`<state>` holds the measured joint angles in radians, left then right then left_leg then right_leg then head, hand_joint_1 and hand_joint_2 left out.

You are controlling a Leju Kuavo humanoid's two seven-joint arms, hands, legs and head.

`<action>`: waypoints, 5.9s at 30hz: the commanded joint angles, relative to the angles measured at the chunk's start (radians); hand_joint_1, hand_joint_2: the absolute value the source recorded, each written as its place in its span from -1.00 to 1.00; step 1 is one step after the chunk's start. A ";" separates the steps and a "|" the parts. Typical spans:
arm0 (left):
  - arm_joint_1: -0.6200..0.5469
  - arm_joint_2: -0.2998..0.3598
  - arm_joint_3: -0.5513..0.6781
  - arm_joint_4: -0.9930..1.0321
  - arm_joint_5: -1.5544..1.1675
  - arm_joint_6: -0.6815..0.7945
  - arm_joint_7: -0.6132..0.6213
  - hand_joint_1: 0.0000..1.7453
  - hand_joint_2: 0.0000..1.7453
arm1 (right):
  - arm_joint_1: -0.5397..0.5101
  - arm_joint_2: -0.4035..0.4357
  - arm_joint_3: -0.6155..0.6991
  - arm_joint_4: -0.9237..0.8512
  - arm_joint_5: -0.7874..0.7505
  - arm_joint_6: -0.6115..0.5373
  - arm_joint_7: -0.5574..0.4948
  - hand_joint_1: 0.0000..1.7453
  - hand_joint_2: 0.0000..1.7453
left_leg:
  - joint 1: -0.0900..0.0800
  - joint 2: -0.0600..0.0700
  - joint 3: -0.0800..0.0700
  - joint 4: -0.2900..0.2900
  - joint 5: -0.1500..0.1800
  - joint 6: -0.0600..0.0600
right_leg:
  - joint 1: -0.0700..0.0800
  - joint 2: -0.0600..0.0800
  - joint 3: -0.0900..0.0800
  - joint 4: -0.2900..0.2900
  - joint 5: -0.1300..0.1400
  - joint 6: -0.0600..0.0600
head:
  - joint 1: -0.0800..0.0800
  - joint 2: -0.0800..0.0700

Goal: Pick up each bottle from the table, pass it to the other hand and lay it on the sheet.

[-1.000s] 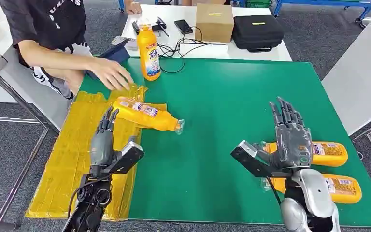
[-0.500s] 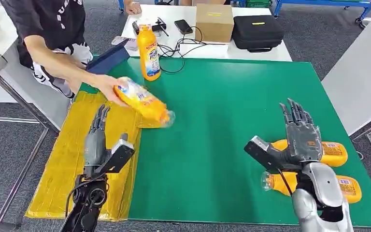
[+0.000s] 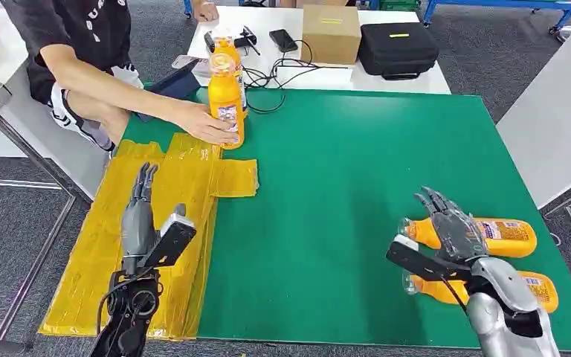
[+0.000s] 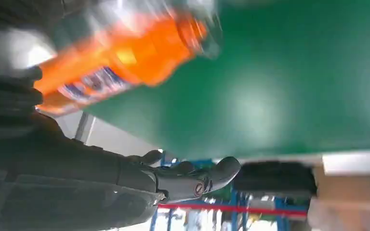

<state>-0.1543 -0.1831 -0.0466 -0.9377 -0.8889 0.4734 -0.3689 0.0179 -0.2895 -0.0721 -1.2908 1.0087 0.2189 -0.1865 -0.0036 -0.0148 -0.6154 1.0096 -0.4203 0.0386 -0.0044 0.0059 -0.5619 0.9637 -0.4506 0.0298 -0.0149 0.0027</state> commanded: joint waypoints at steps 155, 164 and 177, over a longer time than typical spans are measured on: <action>0.058 0.009 -0.200 -0.432 0.419 -0.456 0.003 -1.00 1.00 | -0.209 0.404 0.327 0.061 -0.269 -0.605 -0.144 1.00 1.00 | 0.002 0.006 0.008 -0.001 -0.003 -0.003 | 0.001 0.004 0.007 -0.001 -0.002 0.001 | 0.000 0.000; 0.042 0.040 -0.311 -0.540 0.499 -0.505 -0.022 -1.00 1.00 | -0.312 0.464 0.431 0.188 -0.325 -0.545 -0.161 1.00 1.00 | 0.001 0.008 0.012 -0.002 -0.004 -0.004 | 0.001 0.006 0.010 -0.001 -0.003 0.001 | 0.000 0.000; 0.017 0.088 -0.382 -0.546 0.577 -0.484 -0.035 -1.00 1.00 | -0.441 0.507 0.585 0.453 -0.375 -0.526 -0.196 1.00 1.00 | 0.002 0.003 0.008 -0.002 -0.001 -0.002 | 0.000 0.001 0.008 -0.001 -0.002 0.002 | 0.000 0.000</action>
<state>-0.0921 -0.1640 -0.3712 -1.5194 -0.3292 -0.0194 -0.4025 -0.3231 0.2091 0.4300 -1.0139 0.6462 -0.3254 -0.3826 -0.0018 -0.0146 -0.6119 1.0092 -0.4200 0.0381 -0.0039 0.0057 -0.5584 0.9642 -0.4519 0.0319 -0.0145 0.0027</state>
